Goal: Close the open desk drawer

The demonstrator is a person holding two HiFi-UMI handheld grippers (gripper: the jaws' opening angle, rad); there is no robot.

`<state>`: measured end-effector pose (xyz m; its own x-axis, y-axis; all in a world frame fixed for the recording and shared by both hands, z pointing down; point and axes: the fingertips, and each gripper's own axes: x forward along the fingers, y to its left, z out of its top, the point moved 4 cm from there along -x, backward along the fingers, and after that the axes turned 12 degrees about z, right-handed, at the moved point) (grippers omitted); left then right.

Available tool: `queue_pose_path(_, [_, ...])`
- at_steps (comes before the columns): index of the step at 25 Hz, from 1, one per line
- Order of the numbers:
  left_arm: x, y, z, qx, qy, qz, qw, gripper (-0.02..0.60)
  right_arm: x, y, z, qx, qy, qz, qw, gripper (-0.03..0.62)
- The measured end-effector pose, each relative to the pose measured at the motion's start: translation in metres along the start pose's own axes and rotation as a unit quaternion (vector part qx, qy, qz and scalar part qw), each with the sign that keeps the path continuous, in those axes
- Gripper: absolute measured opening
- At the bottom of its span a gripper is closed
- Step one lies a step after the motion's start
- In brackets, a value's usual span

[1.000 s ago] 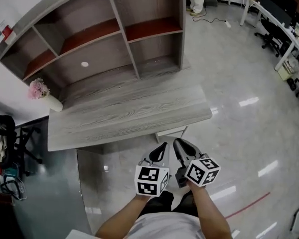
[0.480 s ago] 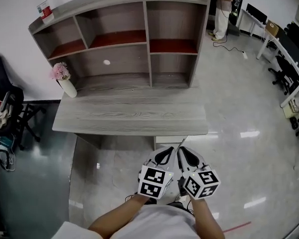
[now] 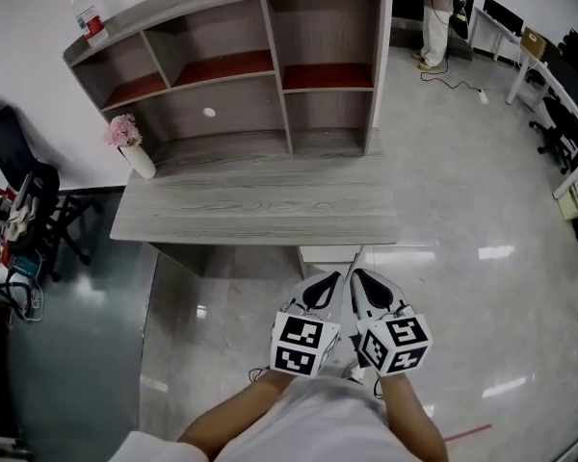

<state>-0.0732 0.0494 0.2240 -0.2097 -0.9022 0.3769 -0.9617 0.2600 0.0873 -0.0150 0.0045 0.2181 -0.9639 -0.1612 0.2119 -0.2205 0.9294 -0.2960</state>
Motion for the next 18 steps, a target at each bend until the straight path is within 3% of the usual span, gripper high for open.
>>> queue_pose_path(18, [0.008,-0.014,0.010,0.014,0.000,-0.001,0.9999,0.003,-0.005,-0.008,0.007,-0.024,0.002,-0.005,1.000,0.002])
